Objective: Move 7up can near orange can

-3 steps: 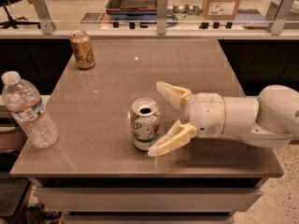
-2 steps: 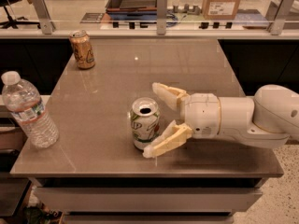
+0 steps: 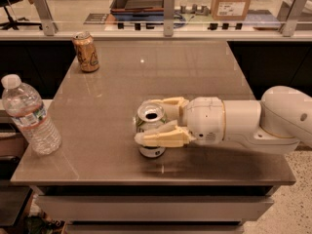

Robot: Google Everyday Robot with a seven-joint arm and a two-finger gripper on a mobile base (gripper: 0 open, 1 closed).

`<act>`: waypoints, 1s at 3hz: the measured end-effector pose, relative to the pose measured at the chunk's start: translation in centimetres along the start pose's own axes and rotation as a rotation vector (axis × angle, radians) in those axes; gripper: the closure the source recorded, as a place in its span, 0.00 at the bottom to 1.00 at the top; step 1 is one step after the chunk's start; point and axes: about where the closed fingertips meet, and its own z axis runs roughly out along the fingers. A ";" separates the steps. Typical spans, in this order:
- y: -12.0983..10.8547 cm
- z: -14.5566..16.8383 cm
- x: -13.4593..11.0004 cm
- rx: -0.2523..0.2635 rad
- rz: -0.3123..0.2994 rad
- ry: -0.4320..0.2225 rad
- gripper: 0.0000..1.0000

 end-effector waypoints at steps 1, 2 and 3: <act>0.1 0.2 -0.1 -0.004 -0.002 0.001 0.65; 0.2 0.4 -0.2 -0.008 -0.005 0.002 0.88; 0.3 0.5 -0.3 -0.011 -0.007 0.003 1.00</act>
Offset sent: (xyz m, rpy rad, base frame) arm -0.0007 0.0017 0.0007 -0.0011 -0.0013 0.0031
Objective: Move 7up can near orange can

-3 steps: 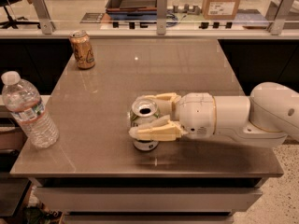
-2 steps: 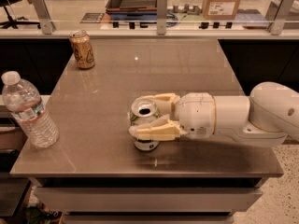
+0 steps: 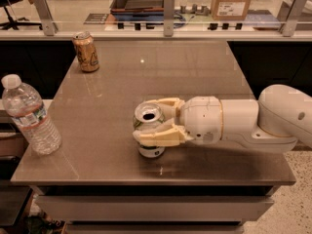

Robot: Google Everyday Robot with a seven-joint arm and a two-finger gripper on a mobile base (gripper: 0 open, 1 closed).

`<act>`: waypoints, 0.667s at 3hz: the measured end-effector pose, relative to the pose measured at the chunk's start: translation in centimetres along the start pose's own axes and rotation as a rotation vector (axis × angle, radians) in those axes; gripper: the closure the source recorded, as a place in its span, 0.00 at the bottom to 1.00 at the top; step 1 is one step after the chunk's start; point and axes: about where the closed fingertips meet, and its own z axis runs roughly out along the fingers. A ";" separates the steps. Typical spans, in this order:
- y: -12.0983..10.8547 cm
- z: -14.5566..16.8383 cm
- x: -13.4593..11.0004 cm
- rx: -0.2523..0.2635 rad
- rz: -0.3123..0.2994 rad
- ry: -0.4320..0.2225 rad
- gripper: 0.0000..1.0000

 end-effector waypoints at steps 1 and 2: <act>-0.2 0.0 -0.3 0.001 -0.001 0.001 1.00; -2.8 -0.9 -2.2 0.046 0.008 -0.001 1.00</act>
Offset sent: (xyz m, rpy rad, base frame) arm 0.0678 -0.0305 0.0559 0.0126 0.0113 -0.1308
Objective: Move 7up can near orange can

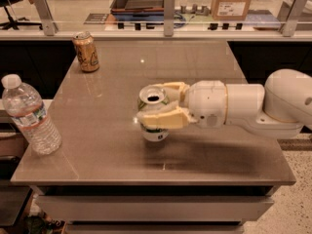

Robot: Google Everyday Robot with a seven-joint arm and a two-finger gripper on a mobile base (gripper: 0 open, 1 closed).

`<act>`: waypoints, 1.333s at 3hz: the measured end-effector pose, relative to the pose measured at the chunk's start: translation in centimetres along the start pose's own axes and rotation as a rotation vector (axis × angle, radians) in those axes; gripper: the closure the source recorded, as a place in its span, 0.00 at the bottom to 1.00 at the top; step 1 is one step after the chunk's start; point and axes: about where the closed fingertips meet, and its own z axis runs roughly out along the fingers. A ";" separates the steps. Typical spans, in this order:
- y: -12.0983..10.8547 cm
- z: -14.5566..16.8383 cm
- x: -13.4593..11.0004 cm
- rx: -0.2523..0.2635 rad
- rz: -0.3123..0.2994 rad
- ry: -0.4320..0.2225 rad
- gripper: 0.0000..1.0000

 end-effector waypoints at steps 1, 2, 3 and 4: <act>-3.4 -1.1 -2.7 0.110 0.019 -0.015 1.00; -7.3 -1.4 -5.4 0.226 0.011 -0.022 1.00; -11.5 -0.9 -7.0 0.287 -0.001 -0.027 1.00; -15.5 2.3 -8.0 0.286 -0.020 -0.018 1.00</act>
Offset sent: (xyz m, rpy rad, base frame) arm 0.1194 -0.0344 0.0916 0.0370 -0.0525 -0.3816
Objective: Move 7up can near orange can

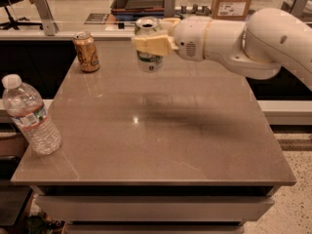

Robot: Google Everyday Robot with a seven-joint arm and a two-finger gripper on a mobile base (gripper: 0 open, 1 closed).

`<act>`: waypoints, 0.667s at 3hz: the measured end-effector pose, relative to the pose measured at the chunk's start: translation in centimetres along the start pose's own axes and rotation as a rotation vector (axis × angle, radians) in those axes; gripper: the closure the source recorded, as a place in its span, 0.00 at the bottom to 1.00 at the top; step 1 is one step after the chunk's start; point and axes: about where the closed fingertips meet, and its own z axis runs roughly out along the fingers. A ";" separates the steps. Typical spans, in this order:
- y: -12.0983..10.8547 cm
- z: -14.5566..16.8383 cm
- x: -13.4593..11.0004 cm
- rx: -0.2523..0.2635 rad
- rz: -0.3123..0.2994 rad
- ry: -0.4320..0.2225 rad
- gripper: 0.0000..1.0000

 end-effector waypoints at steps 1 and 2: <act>-2.0 4.4 0.6 -0.019 -0.001 0.011 1.00; -3.1 8.9 1.2 -0.040 -0.013 0.018 1.00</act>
Offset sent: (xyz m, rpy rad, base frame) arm 0.1059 0.0989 -0.0304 -0.0381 -0.0038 0.0556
